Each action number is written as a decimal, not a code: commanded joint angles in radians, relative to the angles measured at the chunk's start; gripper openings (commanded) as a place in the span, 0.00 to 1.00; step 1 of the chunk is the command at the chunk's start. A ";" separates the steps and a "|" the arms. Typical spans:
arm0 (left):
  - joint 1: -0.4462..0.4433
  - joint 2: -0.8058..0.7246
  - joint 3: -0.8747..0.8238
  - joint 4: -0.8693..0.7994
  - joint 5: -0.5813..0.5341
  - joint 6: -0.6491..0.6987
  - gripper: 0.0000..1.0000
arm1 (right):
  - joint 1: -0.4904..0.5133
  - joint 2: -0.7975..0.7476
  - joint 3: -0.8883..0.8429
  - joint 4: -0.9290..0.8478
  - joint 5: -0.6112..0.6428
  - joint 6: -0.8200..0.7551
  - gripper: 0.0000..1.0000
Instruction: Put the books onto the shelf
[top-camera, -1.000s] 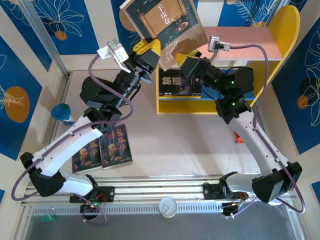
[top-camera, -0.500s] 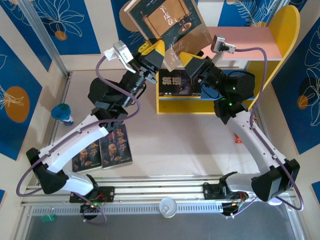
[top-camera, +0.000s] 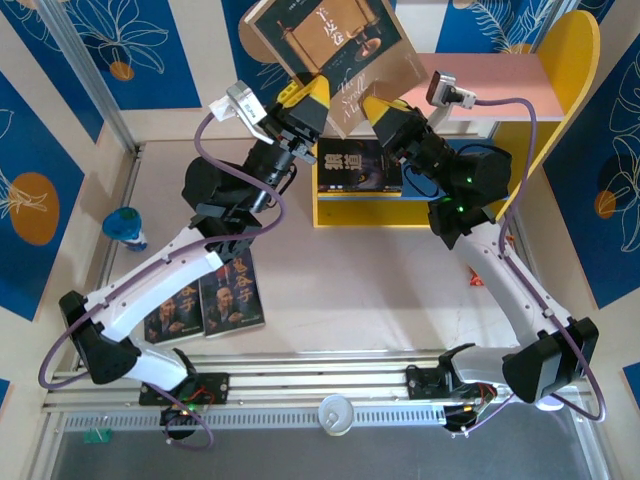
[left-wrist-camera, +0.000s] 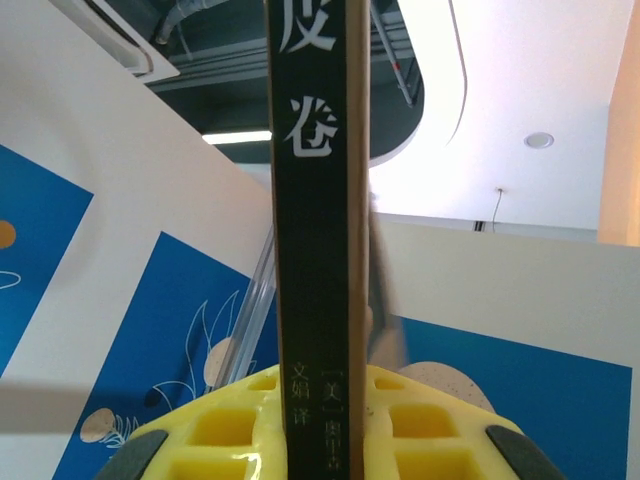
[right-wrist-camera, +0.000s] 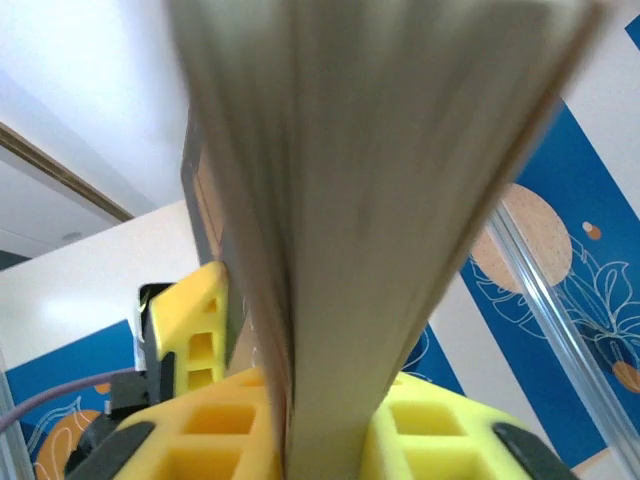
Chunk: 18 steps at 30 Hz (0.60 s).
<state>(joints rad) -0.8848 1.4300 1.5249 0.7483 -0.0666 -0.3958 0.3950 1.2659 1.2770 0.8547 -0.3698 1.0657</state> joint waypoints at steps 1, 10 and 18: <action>-0.008 0.009 0.015 0.055 -0.007 -0.024 0.02 | 0.001 -0.024 0.009 0.038 -0.002 -0.014 0.14; -0.006 -0.011 0.001 -0.041 -0.037 -0.002 0.46 | -0.010 -0.062 0.033 -0.081 -0.032 -0.086 0.03; 0.060 -0.034 0.155 -0.566 -0.046 0.044 0.54 | -0.041 -0.118 0.022 -0.251 -0.050 -0.178 0.01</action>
<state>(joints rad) -0.8597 1.4216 1.5867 0.4126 -0.1093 -0.3832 0.3656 1.1999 1.2770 0.6281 -0.4305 0.9493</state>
